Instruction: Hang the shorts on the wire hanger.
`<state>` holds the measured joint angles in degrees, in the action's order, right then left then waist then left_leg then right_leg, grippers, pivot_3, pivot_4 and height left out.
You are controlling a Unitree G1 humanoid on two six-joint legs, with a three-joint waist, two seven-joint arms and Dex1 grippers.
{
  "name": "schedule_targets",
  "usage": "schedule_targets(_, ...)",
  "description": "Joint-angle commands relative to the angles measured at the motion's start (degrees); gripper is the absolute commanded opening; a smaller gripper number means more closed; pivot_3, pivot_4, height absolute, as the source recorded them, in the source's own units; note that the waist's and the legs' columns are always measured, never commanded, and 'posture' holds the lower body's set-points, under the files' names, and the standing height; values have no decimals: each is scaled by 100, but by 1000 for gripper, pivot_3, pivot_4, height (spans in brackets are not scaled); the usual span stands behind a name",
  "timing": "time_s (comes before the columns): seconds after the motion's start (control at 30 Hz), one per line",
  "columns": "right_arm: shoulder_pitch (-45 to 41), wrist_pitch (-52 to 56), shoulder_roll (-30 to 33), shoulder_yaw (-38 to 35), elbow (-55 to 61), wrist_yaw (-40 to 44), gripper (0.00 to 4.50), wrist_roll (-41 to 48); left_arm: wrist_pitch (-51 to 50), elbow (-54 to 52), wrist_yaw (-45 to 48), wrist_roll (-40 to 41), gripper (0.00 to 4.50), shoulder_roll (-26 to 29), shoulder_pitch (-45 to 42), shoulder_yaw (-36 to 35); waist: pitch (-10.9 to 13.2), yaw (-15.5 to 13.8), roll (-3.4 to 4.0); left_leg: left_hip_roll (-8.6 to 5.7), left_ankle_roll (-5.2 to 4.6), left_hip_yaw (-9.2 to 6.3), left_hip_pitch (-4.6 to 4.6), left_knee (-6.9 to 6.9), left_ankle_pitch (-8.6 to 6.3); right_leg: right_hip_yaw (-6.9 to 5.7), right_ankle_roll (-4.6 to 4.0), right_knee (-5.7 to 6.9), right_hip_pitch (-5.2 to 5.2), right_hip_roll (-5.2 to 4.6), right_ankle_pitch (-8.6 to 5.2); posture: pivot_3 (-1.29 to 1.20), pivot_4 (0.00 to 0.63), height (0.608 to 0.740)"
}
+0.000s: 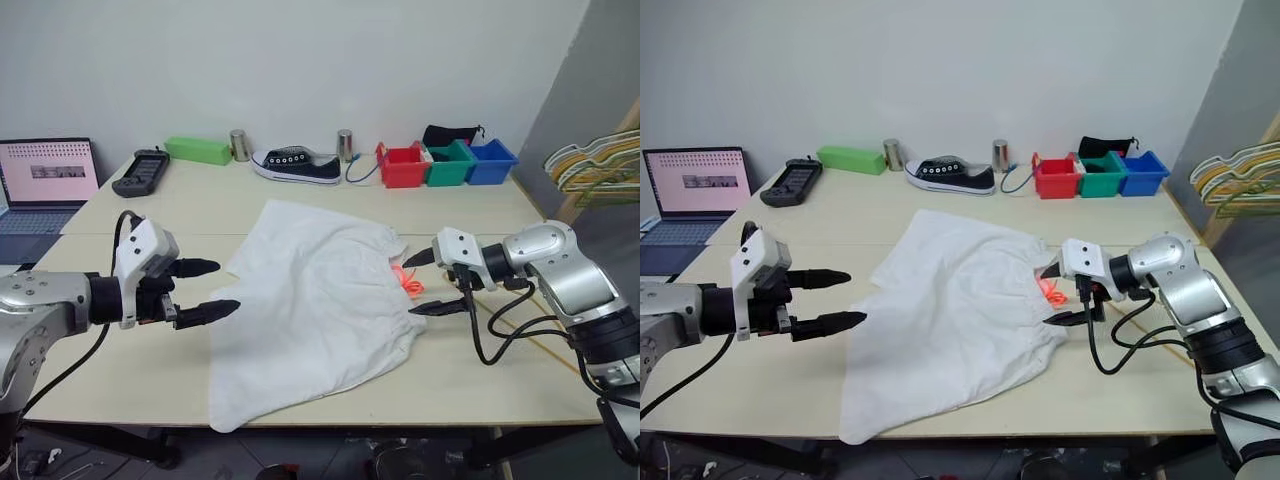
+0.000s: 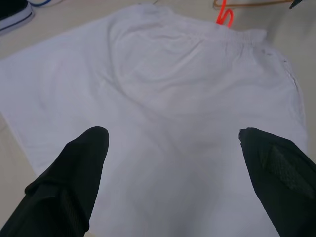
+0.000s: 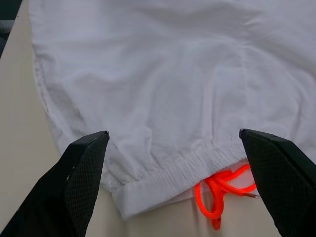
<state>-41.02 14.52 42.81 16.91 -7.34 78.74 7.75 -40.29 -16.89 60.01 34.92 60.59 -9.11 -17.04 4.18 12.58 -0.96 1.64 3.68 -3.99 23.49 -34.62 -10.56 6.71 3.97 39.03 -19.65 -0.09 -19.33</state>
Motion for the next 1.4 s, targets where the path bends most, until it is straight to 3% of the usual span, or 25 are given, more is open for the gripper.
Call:
schedule_targets(0.03,-496,-208,-185,-85,-396,-23,4478,-72,187,204,-104,-134,4500,-30,-247,-24,0,12,0,0,0,0,-1,-1,0,0,0,0,1,0,0,-137,0,740)
schedule_targets(0.3,-772,-547,-545,-61,-951,-142,4478,-251,944,1046,-521,-720,4500,-333,-1149,212,0,3,-1,-1,0,-8,5,0,0,-7,-2,0,0,0,0,-151,0,740)
schedule_targets(0.43,-1012,-790,-859,-176,-1427,-611,4478,-408,1295,1519,-730,-1090,4500,-493,-1644,390,0,18,0,-4,1,-18,14,-12,0,-16,-1,3,2,0,1,-157,0,740)
schedule_targets(0.67,-1176,-927,-911,-194,-1741,-630,4478,-430,1326,1564,-412,-1084,4500,-469,-1651,523,0,99,0,-4,1,-30,17,-15,1,-24,-9,9,4,0,7,-161,0,740)
schedule_targets(0.93,-474,-1147,-293,145,-731,306,4478,-468,147,-22,442,-64,4500,-107,-358,321,-1,133,1,-3,1,-65,31,-15,1,-71,-30,11,5,-4,16,-146,0,740)
schedule_targets(1.13,62,-1694,-82,384,-413,424,4478,-711,-320,-1450,62,387,4500,-393,801,389,2,111,14,-2,1,-76,29,-19,1,-88,-22,18,13,-6,-5,-134,0,740)
schedule_targets(1.23,338,-2023,7,468,-305,417,4478,-821,-286,-1965,-316,268,4500,-659,1287,601,2,94,14,-1,1,-74,10,-26,1,-87,-20,19,34,-6,-6,-138,0,740)
schedule_targets(1.4,647,-2639,38,605,-395,260,4478,-1118,447,-2336,-661,-674,4500,-809,2175,1320,1,53,12,0,2,-60,-59,-24,0,-76,-34,11,66,-6,-16,-140,0,740)
